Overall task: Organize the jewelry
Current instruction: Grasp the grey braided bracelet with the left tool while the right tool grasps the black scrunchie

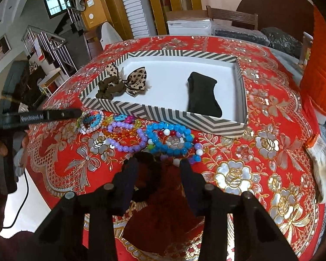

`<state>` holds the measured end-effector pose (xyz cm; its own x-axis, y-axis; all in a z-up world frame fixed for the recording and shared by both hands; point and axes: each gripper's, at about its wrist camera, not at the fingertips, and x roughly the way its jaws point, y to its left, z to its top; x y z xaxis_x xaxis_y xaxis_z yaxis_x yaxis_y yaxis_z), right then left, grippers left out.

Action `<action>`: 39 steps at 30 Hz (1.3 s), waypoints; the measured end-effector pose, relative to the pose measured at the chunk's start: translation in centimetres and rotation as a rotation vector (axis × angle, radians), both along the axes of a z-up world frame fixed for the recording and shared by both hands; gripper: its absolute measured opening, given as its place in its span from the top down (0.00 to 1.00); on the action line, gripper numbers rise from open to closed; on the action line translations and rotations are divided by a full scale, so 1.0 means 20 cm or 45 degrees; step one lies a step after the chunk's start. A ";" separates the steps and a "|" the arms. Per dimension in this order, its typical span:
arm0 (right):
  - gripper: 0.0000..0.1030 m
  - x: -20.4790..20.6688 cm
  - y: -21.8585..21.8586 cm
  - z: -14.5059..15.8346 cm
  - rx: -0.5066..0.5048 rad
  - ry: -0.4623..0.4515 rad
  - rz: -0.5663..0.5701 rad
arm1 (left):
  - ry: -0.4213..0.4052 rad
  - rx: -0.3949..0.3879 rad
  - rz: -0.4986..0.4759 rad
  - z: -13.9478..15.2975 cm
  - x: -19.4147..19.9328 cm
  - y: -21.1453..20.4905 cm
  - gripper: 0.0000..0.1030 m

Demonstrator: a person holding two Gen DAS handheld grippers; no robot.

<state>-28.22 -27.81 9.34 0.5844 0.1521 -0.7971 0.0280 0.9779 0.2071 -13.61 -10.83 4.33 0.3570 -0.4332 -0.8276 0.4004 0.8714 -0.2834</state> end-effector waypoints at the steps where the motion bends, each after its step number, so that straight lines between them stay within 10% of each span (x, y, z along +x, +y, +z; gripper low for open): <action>1: 0.59 0.00 -0.01 0.00 0.008 -0.001 -0.004 | 0.002 0.026 0.007 -0.01 0.00 -0.01 0.56; 14: 0.59 -0.02 -0.02 0.01 0.015 -0.011 -0.002 | 0.030 -0.016 0.046 -0.05 0.04 -0.01 0.90; 23: 0.64 -0.03 -0.05 0.05 0.061 -0.050 -0.015 | 0.040 -0.190 0.068 0.12 0.00 0.17 0.91; 34: 0.71 0.03 0.04 -0.04 0.029 0.022 0.087 | -0.014 -0.154 0.136 0.14 -0.02 0.21 0.90; 39: 0.75 0.09 0.06 -0.12 0.020 0.074 0.100 | 0.057 -0.135 0.201 0.04 0.02 0.24 0.69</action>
<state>-26.38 -26.52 6.98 0.5229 0.2086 -0.8265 -0.0360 0.9741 0.2231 -13.22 -5.96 5.15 0.3911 -0.4601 -0.7971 0.2457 0.8868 -0.3914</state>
